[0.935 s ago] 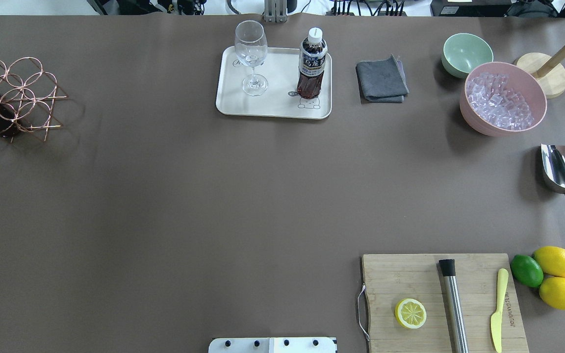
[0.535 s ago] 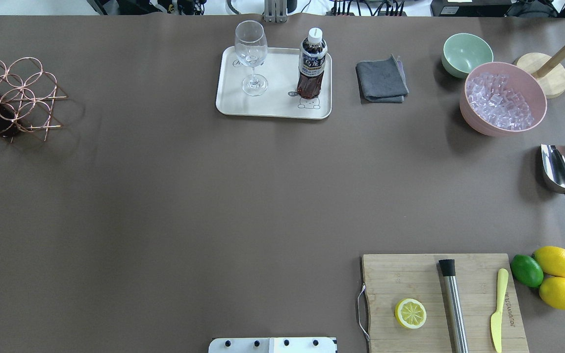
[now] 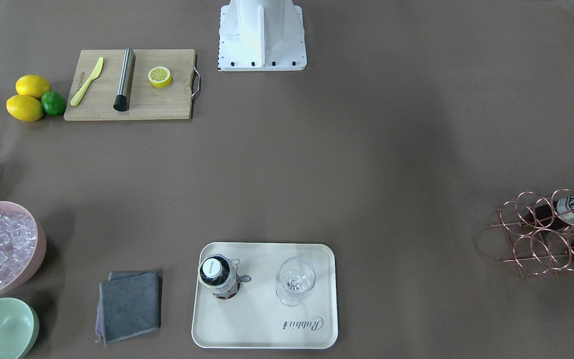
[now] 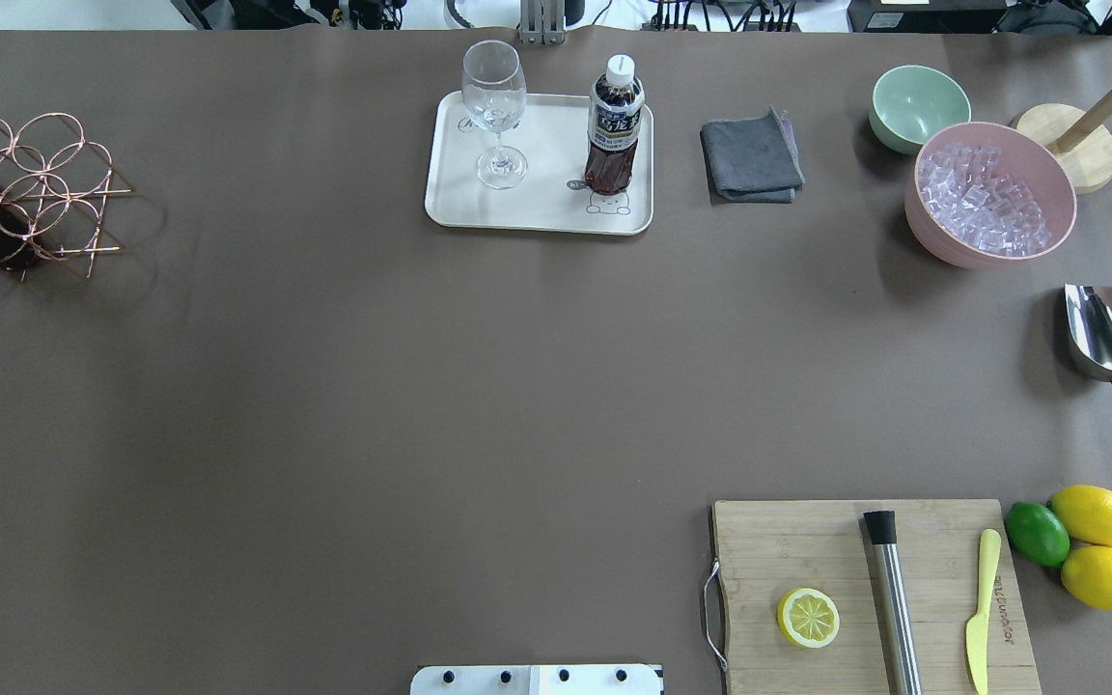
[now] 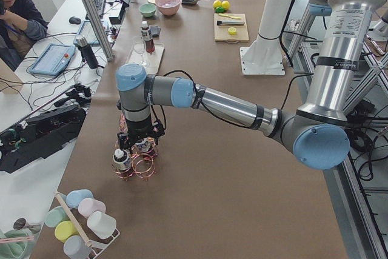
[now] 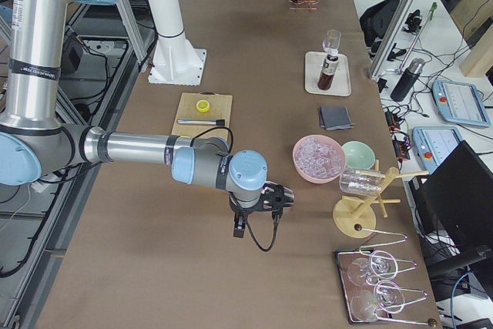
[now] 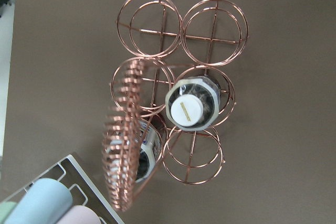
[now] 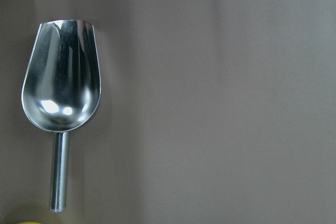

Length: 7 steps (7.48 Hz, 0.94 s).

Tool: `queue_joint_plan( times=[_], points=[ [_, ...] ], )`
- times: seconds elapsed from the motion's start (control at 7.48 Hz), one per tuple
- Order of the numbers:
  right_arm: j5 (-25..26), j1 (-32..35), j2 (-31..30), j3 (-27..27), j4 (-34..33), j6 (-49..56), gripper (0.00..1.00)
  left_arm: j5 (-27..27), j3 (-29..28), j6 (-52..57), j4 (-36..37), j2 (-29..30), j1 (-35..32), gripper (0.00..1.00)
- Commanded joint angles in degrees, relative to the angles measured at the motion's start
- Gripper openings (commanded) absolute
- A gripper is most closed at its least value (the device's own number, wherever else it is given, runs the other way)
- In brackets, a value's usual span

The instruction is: Take tea from basket to plate

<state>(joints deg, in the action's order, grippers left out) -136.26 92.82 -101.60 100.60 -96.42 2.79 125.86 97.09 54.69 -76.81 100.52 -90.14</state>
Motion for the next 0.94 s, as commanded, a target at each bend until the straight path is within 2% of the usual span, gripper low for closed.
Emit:
queue_joint_plan(
  times=[0.0, 0.27, 0.53, 0.8],
  points=[
    [0.12, 0.16, 0.00, -0.06, 0.00, 0.02, 1.00, 0.17, 0.89, -17.44, 0.17, -3.90, -0.47, 0.98],
    [0.12, 0.25, 0.00, -0.06, -0.09, 0.02, 1.00, 5.95, 1.17, -32.22, 0.08, -8.13, -0.65, 0.98],
    [0.12, 0.51, -0.26, -0.06, -0.09, 0.02, 1.00, 7.54, 1.87, -46.98, -0.27, -11.21, -0.65, 0.98],
    [0.21, 0.87, -0.27, -0.06, -0.09, 0.02, 1.00, 8.96, 4.32, -50.47, -2.28, -15.77, -0.65, 0.98]
  ],
)
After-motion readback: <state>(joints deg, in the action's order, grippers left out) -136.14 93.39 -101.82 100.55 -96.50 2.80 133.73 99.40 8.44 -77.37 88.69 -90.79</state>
